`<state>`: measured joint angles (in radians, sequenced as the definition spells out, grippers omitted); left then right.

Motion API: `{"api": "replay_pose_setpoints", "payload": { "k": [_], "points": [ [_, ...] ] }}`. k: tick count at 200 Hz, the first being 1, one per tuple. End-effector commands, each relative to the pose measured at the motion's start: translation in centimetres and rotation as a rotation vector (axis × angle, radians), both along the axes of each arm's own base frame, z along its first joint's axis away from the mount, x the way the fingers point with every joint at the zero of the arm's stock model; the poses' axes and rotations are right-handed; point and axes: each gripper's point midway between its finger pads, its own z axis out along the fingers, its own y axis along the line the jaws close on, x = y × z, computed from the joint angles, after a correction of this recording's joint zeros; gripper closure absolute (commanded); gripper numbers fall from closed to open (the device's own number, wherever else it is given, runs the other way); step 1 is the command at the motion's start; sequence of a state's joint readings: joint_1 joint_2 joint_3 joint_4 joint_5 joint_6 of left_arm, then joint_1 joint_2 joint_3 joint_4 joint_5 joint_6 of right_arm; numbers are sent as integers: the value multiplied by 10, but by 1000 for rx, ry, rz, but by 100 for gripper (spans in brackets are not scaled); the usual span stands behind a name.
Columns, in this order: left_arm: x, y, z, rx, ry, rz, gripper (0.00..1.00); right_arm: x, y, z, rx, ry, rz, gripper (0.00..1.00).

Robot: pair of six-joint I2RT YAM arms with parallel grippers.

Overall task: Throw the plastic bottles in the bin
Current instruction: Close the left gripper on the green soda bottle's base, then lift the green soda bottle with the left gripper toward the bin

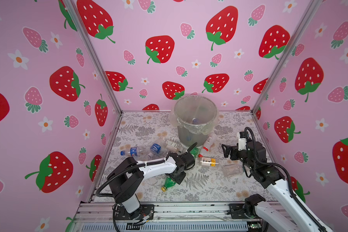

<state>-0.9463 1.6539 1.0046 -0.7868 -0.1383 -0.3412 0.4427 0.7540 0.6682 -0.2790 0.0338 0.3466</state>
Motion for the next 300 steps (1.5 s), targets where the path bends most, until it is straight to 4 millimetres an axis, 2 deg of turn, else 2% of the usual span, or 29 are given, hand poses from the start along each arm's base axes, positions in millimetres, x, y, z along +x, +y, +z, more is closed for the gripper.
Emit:
{"api": "replay_pose_setpoints", "payload": {
  "k": [1, 99, 159, 233, 300],
  "points": [
    [3, -5, 19, -29, -30, -3, 38, -2, -4, -3, -2, 4, -14, 1],
    [4, -14, 55, -117, -61, 17, 41, -2, -10, -1, 3, -9, -47, 1],
    [9, -23, 94, -217, -109, 31, 43, -1, -7, -7, 6, 11, -39, 1],
    [19, -11, 114, -238, -138, 78, 44, 0, -7, -12, 1, 25, -39, 1],
    [37, -1, 160, -435, -206, 142, 44, 2, -6, -17, 1, 39, -44, 1]
  ]
}}
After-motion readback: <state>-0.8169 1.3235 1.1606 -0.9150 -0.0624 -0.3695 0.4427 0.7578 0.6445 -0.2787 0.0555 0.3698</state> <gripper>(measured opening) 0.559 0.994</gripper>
